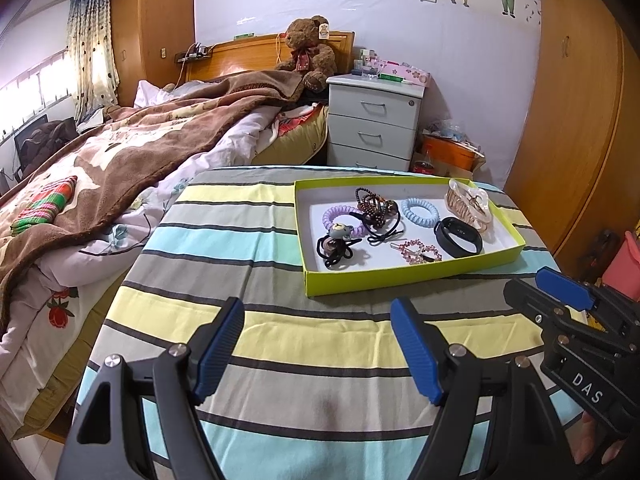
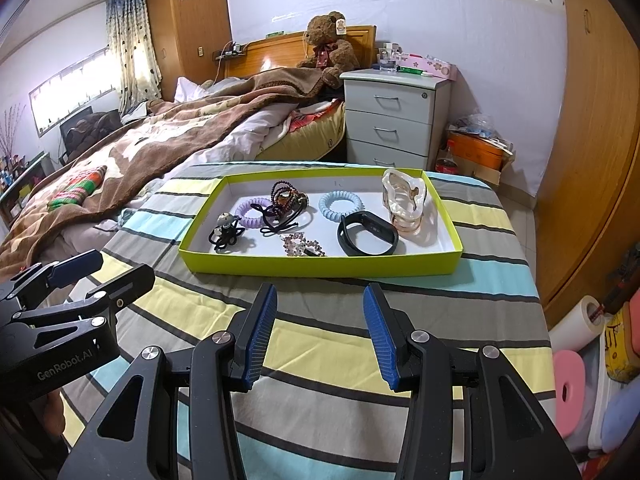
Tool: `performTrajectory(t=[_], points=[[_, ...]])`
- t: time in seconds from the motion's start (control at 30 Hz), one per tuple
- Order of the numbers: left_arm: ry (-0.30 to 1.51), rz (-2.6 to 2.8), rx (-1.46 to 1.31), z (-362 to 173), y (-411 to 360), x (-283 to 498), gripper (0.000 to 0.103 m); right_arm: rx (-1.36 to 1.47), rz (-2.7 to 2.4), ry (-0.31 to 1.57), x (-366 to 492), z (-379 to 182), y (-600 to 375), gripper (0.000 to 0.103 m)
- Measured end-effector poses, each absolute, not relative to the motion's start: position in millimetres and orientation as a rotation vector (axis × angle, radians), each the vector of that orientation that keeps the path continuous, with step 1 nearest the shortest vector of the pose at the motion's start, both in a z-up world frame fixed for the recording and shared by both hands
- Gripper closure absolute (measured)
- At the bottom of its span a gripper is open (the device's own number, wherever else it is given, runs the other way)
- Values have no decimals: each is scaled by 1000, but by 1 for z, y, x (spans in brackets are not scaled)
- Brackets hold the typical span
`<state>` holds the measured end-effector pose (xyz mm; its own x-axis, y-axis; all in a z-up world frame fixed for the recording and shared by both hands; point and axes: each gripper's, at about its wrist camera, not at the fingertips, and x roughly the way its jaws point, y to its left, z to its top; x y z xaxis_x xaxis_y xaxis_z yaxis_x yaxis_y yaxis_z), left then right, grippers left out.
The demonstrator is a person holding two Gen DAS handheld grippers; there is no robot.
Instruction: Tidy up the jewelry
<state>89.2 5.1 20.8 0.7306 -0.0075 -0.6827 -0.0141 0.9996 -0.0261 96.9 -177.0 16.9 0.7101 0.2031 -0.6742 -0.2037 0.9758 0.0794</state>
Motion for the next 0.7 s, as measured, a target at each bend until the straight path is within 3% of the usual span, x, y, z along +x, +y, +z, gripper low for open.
performTrajectory(t=[0.7], points=[[753, 6, -26, 18, 4, 88, 25, -4, 224, 750, 95, 17, -176, 57]])
